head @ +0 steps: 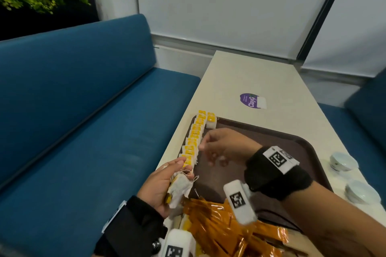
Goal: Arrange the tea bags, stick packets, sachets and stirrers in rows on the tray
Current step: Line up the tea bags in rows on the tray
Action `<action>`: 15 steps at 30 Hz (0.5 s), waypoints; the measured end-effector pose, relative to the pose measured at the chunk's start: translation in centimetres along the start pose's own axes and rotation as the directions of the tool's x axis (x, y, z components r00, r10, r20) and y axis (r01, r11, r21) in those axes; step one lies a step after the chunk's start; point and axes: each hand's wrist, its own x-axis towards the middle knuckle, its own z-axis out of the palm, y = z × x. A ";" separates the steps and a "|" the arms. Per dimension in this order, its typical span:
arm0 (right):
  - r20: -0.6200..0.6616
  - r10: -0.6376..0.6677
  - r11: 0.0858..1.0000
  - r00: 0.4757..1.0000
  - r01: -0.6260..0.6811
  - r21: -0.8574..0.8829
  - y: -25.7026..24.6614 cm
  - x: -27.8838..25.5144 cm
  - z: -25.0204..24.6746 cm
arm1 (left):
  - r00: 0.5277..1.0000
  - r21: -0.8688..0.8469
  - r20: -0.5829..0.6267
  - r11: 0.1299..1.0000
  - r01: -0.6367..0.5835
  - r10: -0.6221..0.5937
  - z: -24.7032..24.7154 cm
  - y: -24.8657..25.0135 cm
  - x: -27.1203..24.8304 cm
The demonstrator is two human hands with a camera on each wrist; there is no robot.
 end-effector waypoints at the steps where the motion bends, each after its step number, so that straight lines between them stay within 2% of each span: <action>1: 0.047 -0.014 1.000 0.999 0.014 0.001 0.0 -1.4 0.8 | 1.000 -0.007 0.006 1.000 0.013 -0.013 0.1 -0.1 -0.3; 4: 0.046 -0.063 0.997 0.997 0.061 0.039 0.4 -4.5 3.0 | 0.998 -0.034 0.044 0.998 0.056 -0.055 -0.1 -0.5 -0.9; 6: 0.032 -0.066 0.988 0.997 0.061 0.145 0.5 -5.9 4.5 | 0.996 -0.030 0.061 0.997 0.073 -0.071 -0.3 -0.8 -1.1; 12: -0.128 -0.010 0.994 0.992 0.024 0.104 1.0 -7.4 7.2 | 0.995 0.143 -0.043 0.986 -0.083 0.089 -0.2 -2.5 -1.1; 15: -0.085 0.039 0.983 0.996 -0.022 0.184 1.0 -8.0 6.9 | 0.992 0.185 -0.072 0.979 -0.084 0.099 -0.2 -3.2 -1.0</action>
